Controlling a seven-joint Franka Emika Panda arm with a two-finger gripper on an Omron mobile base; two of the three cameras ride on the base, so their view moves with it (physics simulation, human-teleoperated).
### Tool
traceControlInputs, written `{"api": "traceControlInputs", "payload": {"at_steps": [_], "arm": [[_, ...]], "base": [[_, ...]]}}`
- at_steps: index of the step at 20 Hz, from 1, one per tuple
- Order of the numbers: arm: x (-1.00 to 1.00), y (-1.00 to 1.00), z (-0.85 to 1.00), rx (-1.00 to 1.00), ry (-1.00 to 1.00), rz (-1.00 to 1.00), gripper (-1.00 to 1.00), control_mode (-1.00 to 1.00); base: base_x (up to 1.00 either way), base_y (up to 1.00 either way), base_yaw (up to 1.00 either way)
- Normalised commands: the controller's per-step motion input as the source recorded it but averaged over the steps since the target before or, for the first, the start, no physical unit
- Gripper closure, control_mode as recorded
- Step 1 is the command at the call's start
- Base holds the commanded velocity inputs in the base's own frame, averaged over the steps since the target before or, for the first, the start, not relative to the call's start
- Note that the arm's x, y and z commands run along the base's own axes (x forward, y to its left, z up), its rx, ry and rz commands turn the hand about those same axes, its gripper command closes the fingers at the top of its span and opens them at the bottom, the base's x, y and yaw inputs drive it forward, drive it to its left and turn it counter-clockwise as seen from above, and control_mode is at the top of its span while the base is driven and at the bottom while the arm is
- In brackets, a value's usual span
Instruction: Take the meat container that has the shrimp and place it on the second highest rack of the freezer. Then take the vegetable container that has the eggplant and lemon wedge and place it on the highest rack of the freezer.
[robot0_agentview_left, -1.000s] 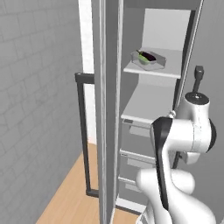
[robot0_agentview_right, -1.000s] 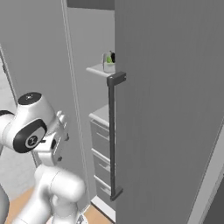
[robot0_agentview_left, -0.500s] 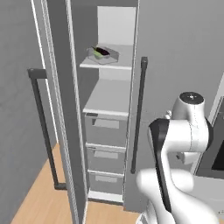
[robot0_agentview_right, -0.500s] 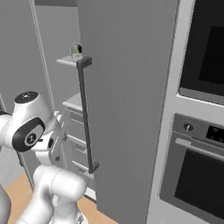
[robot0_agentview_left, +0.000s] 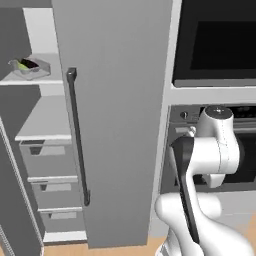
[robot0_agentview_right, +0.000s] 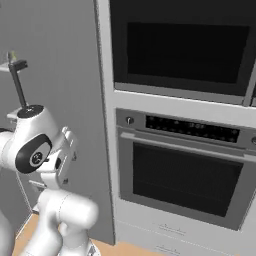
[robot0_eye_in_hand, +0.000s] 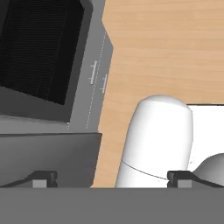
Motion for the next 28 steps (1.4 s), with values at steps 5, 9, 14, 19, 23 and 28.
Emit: {"api": "traceControlInputs", "payload": {"at_steps": [5,9,14,19,23,28], "arm": [[0.0,0.0,0.0,0.0,0.0,0.0,-1.0,1.0],[0.0,0.0,0.0,0.0,0.0,0.0,-1.0,1.0],[0.0,0.0,0.0,0.0,0.0,0.0,-1.0,1.0],[0.0,0.0,0.0,0.0,0.0,0.0,-1.0,1.0],[0.0,0.0,0.0,0.0,0.0,0.0,-1.0,1.0],[0.0,0.0,0.0,0.0,0.0,0.0,-1.0,1.0]], "base": [[0.0,-1.0,-0.26],[0.09,-1.0,-0.11],[0.27,-1.0,-0.02],[0.33,-1.0,0.0],[0.3,-1.0,0.0],[0.37,-0.84,0.0]]}}
